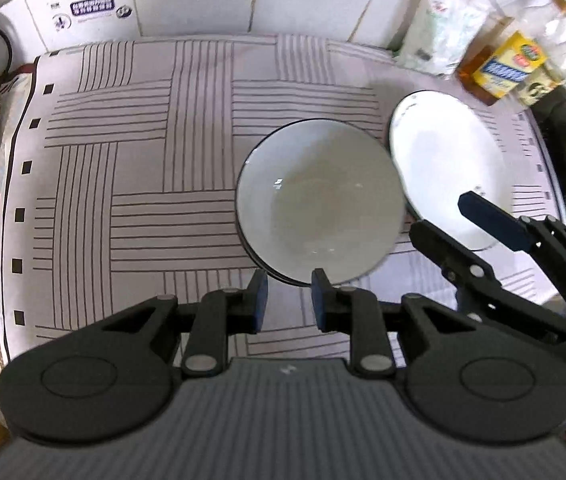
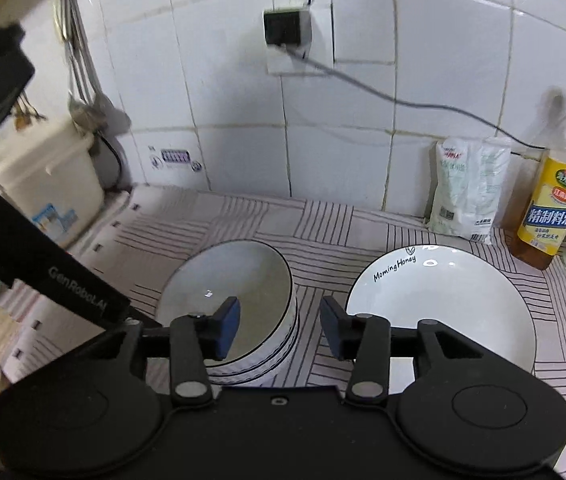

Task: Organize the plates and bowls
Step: 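Lower the small bowl into the nested bowls and open both grippers, then move both tools to the stack of three white bowls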

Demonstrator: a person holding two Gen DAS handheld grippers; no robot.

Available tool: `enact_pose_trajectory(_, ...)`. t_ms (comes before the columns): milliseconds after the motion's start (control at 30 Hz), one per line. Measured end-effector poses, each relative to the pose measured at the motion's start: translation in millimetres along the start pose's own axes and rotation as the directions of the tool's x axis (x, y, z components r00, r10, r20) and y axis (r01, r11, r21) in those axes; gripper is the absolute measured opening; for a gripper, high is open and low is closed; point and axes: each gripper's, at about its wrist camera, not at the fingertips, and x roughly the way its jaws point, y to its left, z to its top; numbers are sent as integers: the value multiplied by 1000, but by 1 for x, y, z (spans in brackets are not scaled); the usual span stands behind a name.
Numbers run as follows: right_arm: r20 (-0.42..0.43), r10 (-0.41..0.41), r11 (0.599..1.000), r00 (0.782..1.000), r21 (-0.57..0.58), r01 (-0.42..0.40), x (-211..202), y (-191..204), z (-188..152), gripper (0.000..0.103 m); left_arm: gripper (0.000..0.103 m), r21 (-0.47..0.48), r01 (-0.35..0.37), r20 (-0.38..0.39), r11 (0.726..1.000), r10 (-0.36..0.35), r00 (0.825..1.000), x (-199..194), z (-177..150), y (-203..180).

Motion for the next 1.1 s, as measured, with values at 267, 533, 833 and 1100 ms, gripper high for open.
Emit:
enact_pose_trajectory(267,70,56,998,996,9,-57,-44,-1,-1,60,28,53,15,86,998,-19,996,-37,-23,-11)
enact_pose_trajectory(533,24,71,996,997,-56,-70,-63,12,-21,70,35,89,4,124,996,-15,992,-50,-53,-8)
enact_pose_trajectory(833,-24,89,994,996,-65,-91,-38,19,-49,86,48,47,103,169,994,-109,979,-28,-62,20)
enact_pose_trajectory(1100,-71,91,995,993,-40,-94,10,26,-69,87,75,-8,136,229,991,-131,965,-7,-58,44)
